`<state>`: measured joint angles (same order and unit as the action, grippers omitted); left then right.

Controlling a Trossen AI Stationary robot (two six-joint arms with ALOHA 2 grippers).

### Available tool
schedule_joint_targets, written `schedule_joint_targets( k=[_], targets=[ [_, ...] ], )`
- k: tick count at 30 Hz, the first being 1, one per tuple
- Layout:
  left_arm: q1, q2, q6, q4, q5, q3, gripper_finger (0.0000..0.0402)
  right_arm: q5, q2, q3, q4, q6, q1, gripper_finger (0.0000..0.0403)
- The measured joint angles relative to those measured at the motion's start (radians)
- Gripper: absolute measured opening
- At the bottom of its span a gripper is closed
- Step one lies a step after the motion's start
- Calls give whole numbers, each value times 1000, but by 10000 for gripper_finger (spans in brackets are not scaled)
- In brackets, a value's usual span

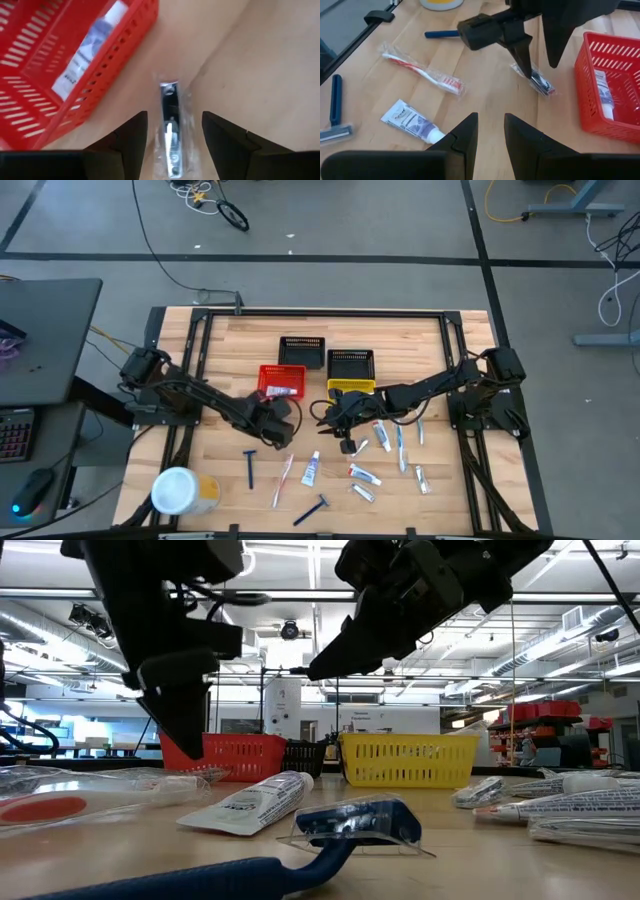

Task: Pick & Place Travel size toiletries
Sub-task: Put the silver nail cutter into the left black bin

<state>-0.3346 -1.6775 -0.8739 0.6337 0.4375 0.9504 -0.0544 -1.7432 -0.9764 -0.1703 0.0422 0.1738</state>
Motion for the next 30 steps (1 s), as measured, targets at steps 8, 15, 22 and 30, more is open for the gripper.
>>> schedule_joint_targets(
  k=[8, 15, 22, 30],
  targets=[
    [16, -5, -26, -111, 10, -89, 200, 0, 0, 0, -16, 0, 0, 103],
    [17, -2, -13, -234, -11, -152, 178, 0, 0, 0, -17, 0, 0, 103],
    [17, -2, 9, -283, -37, -155, 96, 0, 0, 0, -19, 0, 0, 103],
    [17, -7, 129, -333, -67, -80, 58, 0, 0, 0, -22, 0, 0, 103]
  ],
)
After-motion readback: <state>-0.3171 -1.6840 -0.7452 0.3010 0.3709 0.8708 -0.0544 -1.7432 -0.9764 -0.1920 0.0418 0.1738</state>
